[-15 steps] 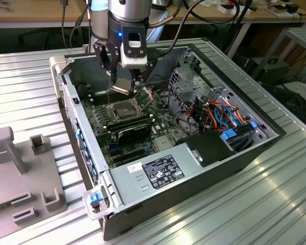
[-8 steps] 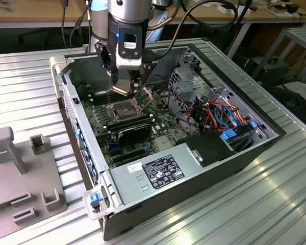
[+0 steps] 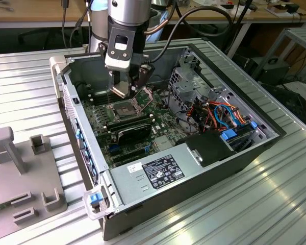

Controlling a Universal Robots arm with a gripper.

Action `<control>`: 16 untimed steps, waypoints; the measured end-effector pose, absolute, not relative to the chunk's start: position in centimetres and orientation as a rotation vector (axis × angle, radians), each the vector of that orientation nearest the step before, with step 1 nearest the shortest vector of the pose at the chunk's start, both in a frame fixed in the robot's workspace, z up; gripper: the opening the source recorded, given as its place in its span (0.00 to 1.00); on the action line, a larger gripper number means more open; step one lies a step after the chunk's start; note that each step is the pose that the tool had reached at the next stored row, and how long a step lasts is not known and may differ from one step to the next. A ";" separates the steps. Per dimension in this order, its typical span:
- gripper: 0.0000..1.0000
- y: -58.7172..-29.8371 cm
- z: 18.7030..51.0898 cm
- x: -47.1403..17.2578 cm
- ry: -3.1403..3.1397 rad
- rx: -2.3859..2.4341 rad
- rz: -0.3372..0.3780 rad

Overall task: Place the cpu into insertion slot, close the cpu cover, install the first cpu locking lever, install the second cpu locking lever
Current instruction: 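Place the cpu into insertion slot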

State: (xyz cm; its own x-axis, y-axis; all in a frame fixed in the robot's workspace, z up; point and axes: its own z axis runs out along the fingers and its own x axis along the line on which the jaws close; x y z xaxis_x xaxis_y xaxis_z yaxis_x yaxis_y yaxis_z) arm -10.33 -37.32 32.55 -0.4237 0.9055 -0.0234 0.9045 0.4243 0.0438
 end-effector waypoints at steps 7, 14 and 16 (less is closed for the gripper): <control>0.55 -37.1 32.5 -10.3 2.613 1.664 0.038; 0.55 -35.7 32.3 -10.2 2.588 1.702 0.037; 0.55 -35.7 32.3 -10.2 2.548 1.760 0.035</control>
State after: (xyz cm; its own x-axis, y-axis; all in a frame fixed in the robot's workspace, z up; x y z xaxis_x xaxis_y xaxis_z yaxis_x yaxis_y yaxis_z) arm -10.18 -35.75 32.25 -0.3533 0.9352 -0.0235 0.9342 0.3540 0.0438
